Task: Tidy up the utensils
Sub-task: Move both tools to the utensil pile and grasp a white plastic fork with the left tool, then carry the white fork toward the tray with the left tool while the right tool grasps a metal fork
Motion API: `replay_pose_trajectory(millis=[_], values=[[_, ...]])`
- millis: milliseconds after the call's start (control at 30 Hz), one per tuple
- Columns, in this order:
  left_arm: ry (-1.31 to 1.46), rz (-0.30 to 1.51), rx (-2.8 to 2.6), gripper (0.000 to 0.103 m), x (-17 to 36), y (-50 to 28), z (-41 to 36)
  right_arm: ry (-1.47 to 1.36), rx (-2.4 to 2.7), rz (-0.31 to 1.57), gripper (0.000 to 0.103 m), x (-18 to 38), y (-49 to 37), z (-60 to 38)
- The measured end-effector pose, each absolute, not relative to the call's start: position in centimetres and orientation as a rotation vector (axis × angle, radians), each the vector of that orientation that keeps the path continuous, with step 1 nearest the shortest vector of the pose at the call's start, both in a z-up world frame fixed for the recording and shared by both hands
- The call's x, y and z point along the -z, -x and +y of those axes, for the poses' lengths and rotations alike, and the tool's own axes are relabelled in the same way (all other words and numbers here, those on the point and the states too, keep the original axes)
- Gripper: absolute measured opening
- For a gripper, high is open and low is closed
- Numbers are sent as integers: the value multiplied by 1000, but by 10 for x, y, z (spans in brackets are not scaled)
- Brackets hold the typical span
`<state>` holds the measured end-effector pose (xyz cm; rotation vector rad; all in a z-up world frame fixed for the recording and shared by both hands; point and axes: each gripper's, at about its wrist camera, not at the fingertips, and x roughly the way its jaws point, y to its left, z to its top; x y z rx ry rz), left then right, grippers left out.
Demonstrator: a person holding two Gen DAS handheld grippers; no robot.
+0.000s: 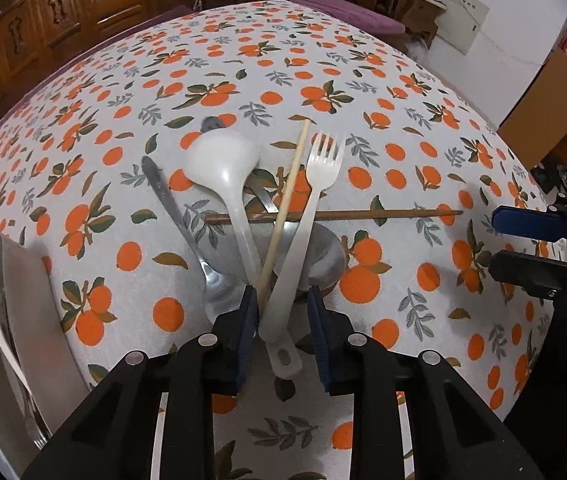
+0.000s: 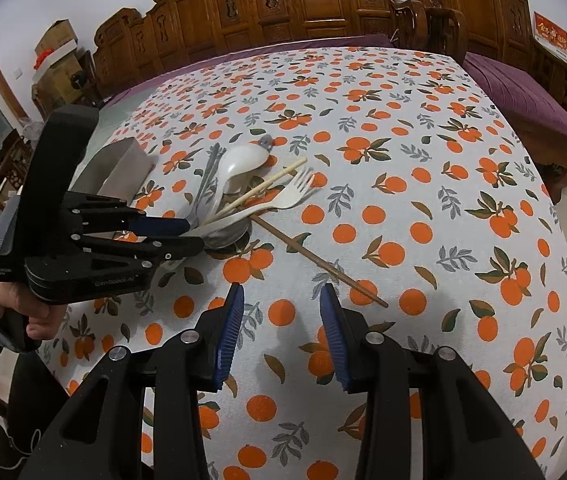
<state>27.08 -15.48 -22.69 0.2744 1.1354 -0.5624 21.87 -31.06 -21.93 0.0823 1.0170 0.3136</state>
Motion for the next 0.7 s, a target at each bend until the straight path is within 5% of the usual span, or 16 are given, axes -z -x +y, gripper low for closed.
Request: replay_pose_trajectory(millis=[100,700], values=[[-284,1125,550,12,226,-270,-155,-85,-311,1015,42,219,-218,-310],[-149,1020,535,11,175,-242,-131,-79,-327,1015,42,214,-214,-298]])
